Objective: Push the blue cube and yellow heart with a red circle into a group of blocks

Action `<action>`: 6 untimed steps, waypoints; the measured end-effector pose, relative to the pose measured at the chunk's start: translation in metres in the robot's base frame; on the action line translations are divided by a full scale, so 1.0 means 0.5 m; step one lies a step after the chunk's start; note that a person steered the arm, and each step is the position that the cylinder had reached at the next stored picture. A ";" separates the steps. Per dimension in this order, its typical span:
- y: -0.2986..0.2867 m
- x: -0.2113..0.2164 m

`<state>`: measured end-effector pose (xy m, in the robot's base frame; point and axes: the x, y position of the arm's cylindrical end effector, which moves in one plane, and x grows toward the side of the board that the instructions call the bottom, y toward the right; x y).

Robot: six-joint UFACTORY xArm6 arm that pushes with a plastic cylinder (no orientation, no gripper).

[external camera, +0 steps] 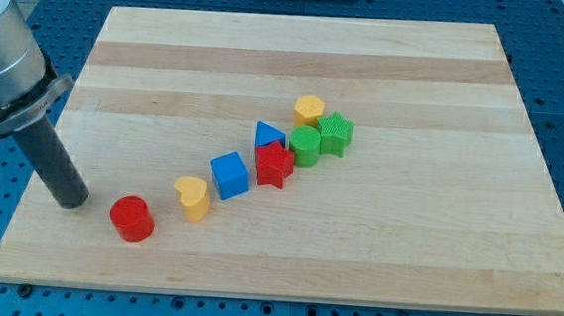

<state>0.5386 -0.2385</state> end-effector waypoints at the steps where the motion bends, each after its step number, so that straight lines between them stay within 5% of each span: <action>1: 0.068 0.079; 2: 0.068 0.079; 4: 0.219 -0.108; 6: 0.195 -0.110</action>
